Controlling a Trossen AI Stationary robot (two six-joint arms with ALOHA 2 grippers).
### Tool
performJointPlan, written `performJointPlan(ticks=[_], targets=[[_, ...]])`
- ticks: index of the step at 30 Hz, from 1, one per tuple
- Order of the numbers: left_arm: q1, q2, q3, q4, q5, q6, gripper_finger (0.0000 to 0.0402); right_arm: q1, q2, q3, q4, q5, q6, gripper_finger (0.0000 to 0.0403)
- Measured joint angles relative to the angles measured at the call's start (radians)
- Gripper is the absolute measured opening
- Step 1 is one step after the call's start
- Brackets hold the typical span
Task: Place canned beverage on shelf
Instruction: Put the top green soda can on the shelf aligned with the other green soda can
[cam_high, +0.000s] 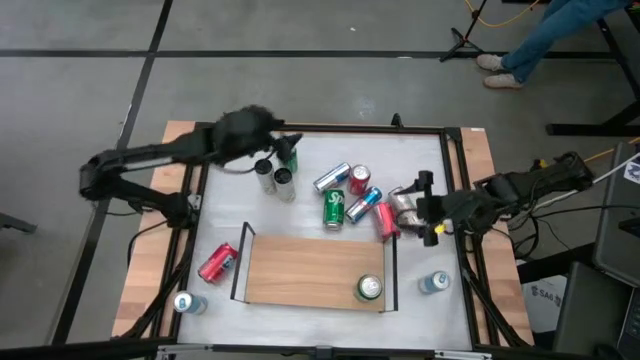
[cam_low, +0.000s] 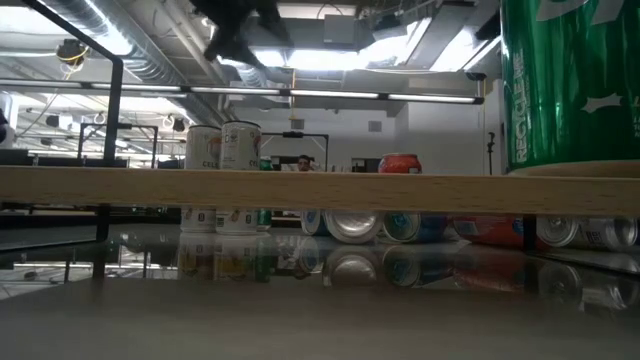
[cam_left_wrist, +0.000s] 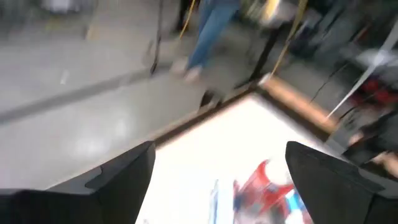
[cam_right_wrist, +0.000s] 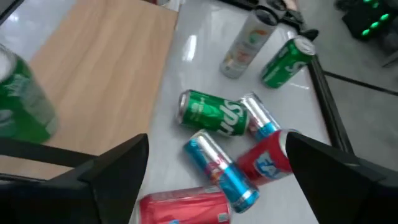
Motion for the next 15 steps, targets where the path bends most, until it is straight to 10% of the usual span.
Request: performJointPlan(ticks=[15], targets=[[0.209,0.399,0.382,-0.6,0.203,-0.139,0.0354,-0.187,-0.04,-0.07,0.089,-0.186,-0.04,0.0367]])
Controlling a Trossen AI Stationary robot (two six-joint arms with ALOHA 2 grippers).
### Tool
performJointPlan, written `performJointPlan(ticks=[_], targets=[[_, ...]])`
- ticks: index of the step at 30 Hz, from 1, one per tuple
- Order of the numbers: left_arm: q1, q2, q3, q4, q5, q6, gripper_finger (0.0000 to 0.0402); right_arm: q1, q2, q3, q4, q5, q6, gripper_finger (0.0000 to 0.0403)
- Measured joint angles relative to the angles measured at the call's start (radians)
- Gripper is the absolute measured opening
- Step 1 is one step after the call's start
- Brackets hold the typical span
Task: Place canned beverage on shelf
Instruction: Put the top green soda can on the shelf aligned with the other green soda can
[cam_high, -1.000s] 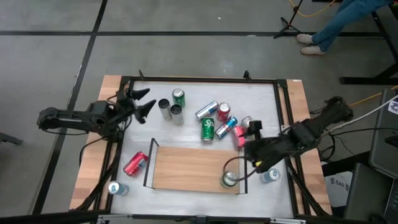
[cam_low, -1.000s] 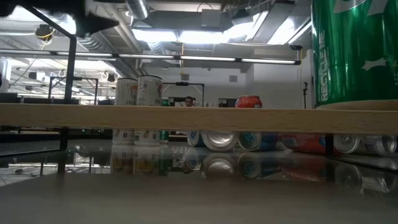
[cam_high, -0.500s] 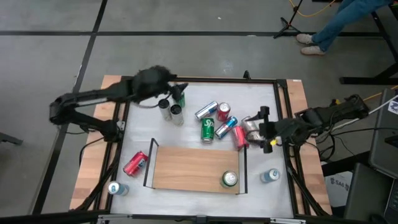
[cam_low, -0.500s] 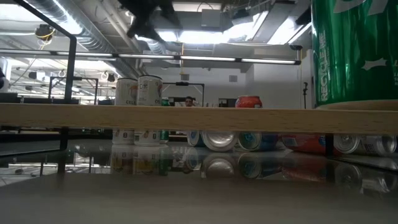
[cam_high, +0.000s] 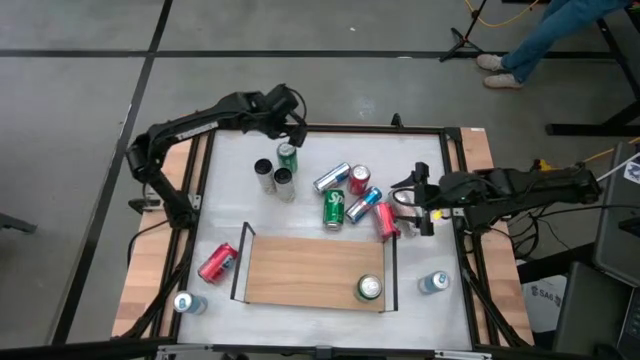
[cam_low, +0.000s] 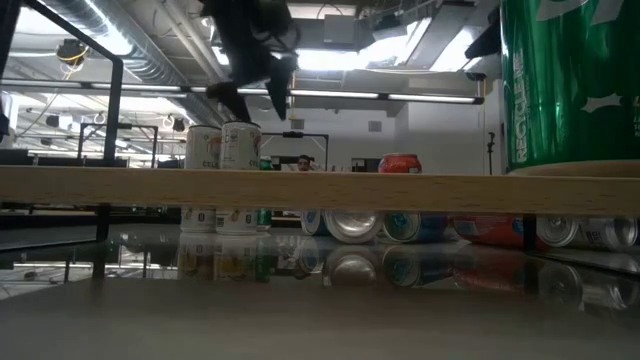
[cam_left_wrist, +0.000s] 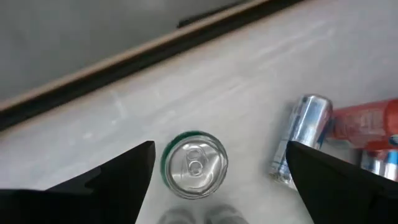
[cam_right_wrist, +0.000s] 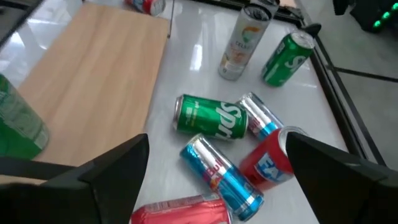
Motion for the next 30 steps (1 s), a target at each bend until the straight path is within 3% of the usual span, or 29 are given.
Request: performJointPlan(ticks=[13,30], targets=[[0.001,0.063,0.001,-0.054,0.02,-0.068,0.0354,0.0,0.051,0.0,-0.007,0.002,0.0,0.0367],[-0.014,0.064,-0.051,-0.046,-0.049,-0.181,0.0354,0.001,0.094,0.001,0.006,0.002,0.003,0.0367]])
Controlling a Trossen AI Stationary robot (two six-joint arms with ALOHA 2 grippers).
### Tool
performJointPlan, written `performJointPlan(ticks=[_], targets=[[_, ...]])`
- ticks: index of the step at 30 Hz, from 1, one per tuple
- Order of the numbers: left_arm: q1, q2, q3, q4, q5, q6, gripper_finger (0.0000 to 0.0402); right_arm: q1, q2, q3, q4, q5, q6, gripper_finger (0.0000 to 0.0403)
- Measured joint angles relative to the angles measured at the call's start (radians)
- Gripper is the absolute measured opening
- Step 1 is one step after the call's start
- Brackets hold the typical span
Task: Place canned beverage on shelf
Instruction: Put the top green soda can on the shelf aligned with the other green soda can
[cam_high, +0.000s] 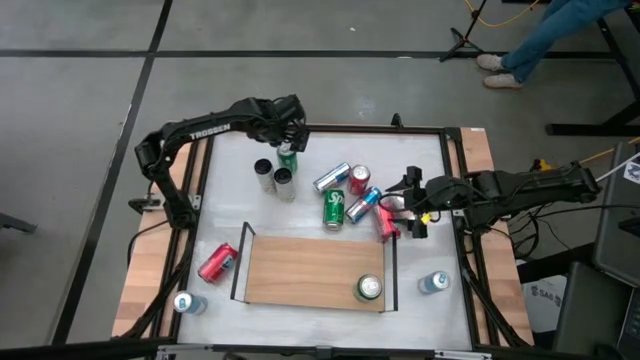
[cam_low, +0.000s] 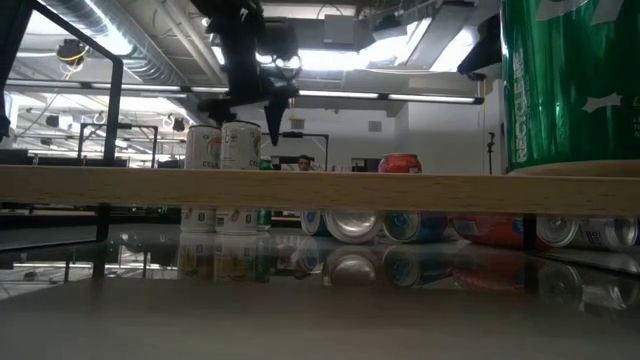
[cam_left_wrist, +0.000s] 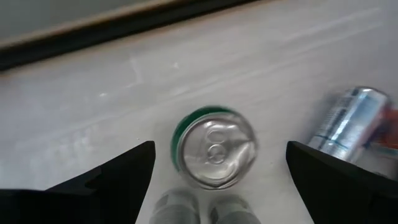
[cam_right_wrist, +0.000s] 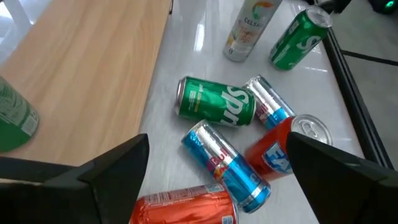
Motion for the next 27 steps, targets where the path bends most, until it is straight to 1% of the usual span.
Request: performJointPlan(ticks=[4,11,14,27], targets=[[0.0,0.0,-0.047,0.019,0.0,-0.004,0.0354,0.0,0.01,0.0,-0.002,0.0,0.001,0.0367],[-0.002,0.001,-0.105,0.133,0.028,-0.005,0.0354,0.0,0.012,0.0,-0.003,-0.005,0.001,0.0367],[-0.002,0.001,-0.11,0.148,0.029,-0.025,0.0354,0.0,0.013,0.0,-0.003,-0.01,0.001,0.0367],[-0.008,0.001,-0.11,0.147,0.027,-0.027,0.0354,0.0,0.013,0.0,-0.003,-0.011,0.001,0.0367]])
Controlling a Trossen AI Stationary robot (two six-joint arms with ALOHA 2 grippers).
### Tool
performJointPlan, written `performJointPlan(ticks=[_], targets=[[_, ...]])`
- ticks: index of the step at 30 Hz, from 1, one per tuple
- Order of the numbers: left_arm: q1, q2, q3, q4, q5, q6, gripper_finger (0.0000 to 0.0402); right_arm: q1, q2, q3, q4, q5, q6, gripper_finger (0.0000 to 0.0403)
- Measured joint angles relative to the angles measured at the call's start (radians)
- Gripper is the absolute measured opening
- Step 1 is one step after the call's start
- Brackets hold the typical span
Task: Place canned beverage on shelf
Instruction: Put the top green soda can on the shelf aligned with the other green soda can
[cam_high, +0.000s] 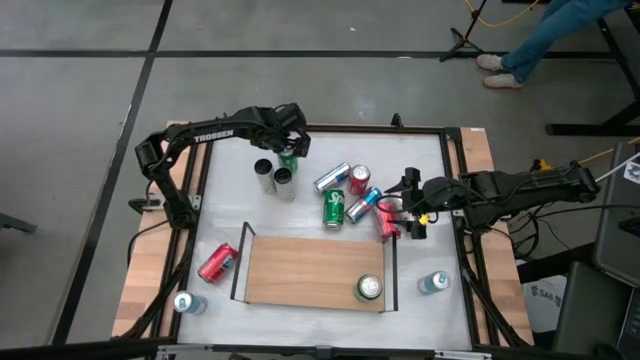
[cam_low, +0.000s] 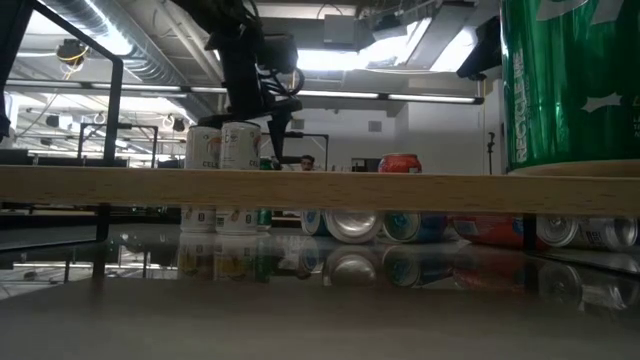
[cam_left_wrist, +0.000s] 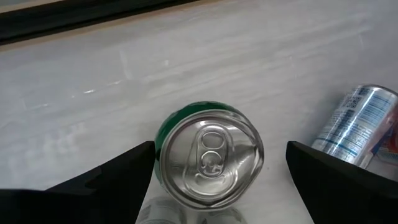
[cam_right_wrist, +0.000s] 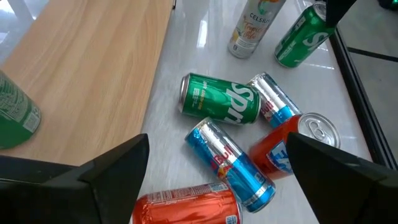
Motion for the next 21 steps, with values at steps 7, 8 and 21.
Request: performJointPlan(ticks=[7,8,21], targets=[[-0.01,0.041,0.0,-0.013,-0.007,-0.037,0.0354,0.0,0.0,0.0,0.0,0.0,0.0,0.0367],[-0.01,0.055,0.0,-0.012,-0.001,-0.043,0.0354,0.0,0.0,0.0,0.0,-0.001,0.0,0.0367],[-0.01,0.112,-0.001,0.0,-0.019,-0.044,0.033,0.0,0.0,0.0,-0.002,-0.001,0.0,0.0367]])
